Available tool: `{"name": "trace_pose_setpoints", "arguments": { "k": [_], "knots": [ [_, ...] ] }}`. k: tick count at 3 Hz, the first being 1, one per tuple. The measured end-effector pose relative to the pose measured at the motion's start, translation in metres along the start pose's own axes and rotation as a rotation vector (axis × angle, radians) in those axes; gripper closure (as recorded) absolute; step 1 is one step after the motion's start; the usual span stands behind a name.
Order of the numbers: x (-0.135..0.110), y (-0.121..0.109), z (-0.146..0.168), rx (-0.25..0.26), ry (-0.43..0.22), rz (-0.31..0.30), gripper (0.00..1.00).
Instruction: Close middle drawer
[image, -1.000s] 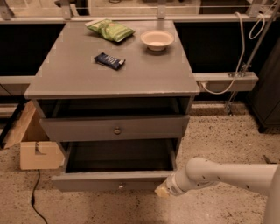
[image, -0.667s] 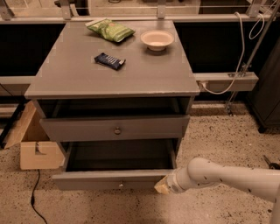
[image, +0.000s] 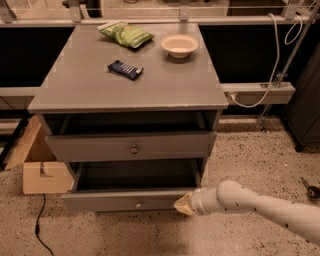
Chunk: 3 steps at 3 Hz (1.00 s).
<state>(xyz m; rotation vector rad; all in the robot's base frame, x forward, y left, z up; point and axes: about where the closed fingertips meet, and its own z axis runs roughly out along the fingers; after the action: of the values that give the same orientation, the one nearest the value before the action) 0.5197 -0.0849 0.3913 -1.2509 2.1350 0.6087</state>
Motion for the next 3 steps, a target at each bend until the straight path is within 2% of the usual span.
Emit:
{"name": "trace_pose_setpoints", "arguments": {
  "k": [1, 2, 3],
  "knots": [
    [-0.003, -0.003, 0.001, 0.005, -0.017, -0.019, 1.0],
    [-0.026, -0.026, 0.007, 0.019, -0.112, -0.119, 1.0],
    [-0.026, -0.026, 0.007, 0.019, -0.112, -0.119, 1.0]
  ]
}}
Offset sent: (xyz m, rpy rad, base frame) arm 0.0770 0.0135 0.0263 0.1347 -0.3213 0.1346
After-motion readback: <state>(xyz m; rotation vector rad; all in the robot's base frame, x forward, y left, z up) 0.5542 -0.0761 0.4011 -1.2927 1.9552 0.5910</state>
